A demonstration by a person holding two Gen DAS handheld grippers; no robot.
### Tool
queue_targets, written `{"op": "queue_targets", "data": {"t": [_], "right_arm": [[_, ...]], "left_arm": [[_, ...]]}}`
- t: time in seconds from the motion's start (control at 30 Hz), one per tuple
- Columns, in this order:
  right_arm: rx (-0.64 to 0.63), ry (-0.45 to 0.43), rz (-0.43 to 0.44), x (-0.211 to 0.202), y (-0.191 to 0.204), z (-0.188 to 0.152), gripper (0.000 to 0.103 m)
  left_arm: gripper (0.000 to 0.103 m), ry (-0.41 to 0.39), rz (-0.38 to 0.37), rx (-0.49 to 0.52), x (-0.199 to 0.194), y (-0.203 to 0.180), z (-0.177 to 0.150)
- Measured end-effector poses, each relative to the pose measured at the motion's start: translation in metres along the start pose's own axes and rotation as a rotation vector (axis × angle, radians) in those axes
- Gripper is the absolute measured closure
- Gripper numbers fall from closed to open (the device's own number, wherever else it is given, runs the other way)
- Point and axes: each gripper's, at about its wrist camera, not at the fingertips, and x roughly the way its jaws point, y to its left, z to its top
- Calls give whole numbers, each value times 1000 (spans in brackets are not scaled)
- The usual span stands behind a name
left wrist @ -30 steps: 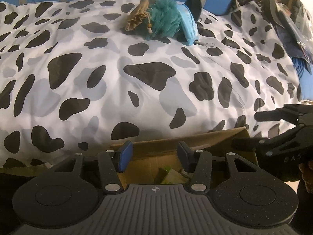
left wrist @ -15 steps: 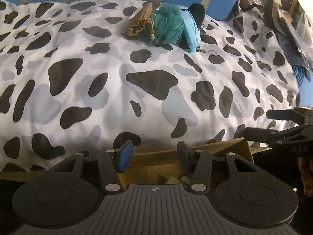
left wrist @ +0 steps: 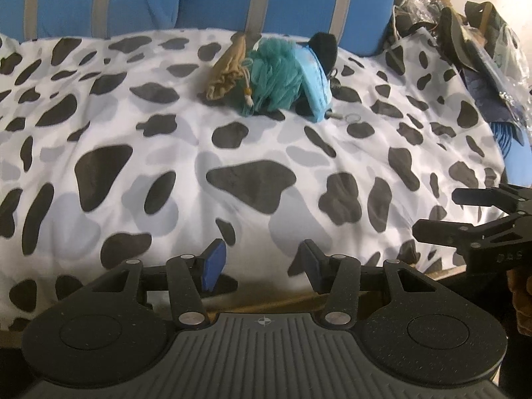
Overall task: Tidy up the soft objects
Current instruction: 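Move both open tools back toward the pile on the duvet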
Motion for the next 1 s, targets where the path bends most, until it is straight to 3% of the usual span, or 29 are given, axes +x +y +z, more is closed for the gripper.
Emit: {"op": "queue_targets", "data": {"t": [0.57, 1.0], "right_arm": [[-51, -51, -18, 18, -16, 26, 0], [-114, -56, -39, 47, -28, 49, 1]], "left_arm": [[54, -64, 8, 63, 23, 9, 32], [54, -72, 20, 57, 42, 17, 54]]}}
